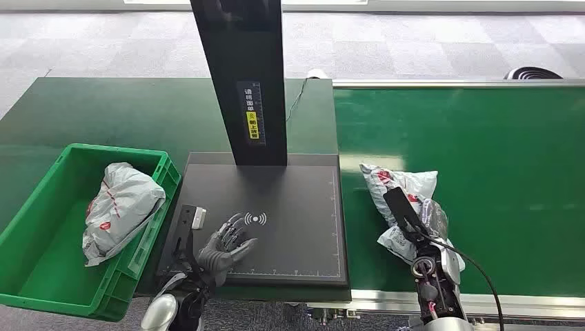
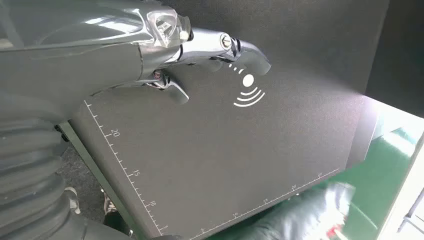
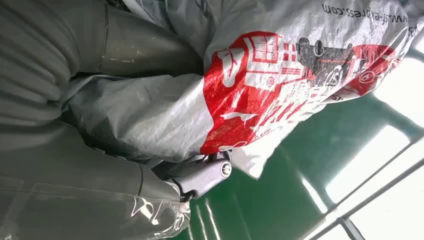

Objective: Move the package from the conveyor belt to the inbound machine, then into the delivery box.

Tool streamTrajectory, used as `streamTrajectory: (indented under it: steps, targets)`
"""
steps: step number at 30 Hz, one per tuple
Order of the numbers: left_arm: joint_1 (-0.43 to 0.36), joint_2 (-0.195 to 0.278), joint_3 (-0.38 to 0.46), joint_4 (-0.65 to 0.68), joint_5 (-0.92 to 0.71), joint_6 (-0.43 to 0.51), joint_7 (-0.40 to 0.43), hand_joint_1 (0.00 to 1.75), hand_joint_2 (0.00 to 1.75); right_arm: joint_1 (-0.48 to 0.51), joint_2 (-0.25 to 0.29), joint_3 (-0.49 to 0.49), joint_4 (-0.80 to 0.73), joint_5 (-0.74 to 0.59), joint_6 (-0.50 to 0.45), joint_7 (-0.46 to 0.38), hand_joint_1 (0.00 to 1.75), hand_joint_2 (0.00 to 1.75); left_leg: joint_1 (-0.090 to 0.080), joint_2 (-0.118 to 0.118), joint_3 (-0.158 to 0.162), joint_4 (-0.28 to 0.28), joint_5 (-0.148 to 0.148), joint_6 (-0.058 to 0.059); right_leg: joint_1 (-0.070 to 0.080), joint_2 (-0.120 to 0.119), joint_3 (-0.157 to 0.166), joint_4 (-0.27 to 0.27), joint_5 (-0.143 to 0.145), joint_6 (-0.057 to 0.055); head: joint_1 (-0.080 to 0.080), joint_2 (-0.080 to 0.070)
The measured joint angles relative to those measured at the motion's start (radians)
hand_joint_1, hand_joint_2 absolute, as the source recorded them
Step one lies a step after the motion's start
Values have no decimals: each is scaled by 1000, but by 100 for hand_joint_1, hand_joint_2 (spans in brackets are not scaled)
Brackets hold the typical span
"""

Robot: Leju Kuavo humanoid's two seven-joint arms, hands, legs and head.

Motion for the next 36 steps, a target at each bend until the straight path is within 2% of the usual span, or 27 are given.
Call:
streamTrajectory:
  steps: [15,18,22,26,28,31,36]
  targets:
    - [4,0,2,-11,0,1,11,0,175,-1,11,0,-39,-25,-7,-16,175,175,0,0,-2,0,0,0,0,0,-2,0,0,0,0,0]
    - [4,0,1,-21,-18,5,26,0,175,8,15,-2,-63,-109,-41,-85,175,175,0,0,-2,0,0,0,0,0,-3,0,0,0,0,0]
    - [4,2,-8,-49,-70,-8,86,0,175,27,22,-6,-139,-260,-86,-207,175,175,0,0,-3,0,0,0,0,0,-3,0,0,0,0,0]
    - [4,4,-31,-79,-108,-46,150,0,175,48,28,-4,-221,-299,-117,-264,175,175,0,0,-3,0,0,0,0,0,-4,0,0,0,0,0]
    - [3,4,-43,-85,-117,-64,161,0,175,61,31,1,-255,-348,-74,-304,175,175,0,0,-3,0,0,0,0,0,-4,0,0,0,0,0]
    - [-6,9,-54,-83,-120,-88,178,0,175,81,36,26,-317,-472,72,-382,175,175,0,0,-3,0,0,0,0,0,-4,0,0,0,0,0]
    - [-31,15,-62,-70,-120,-108,219,0,175,93,42,80,-388,-545,222,-414,175,175,0,0,-3,0,0,0,0,0,-4,0,0,0,0,0]
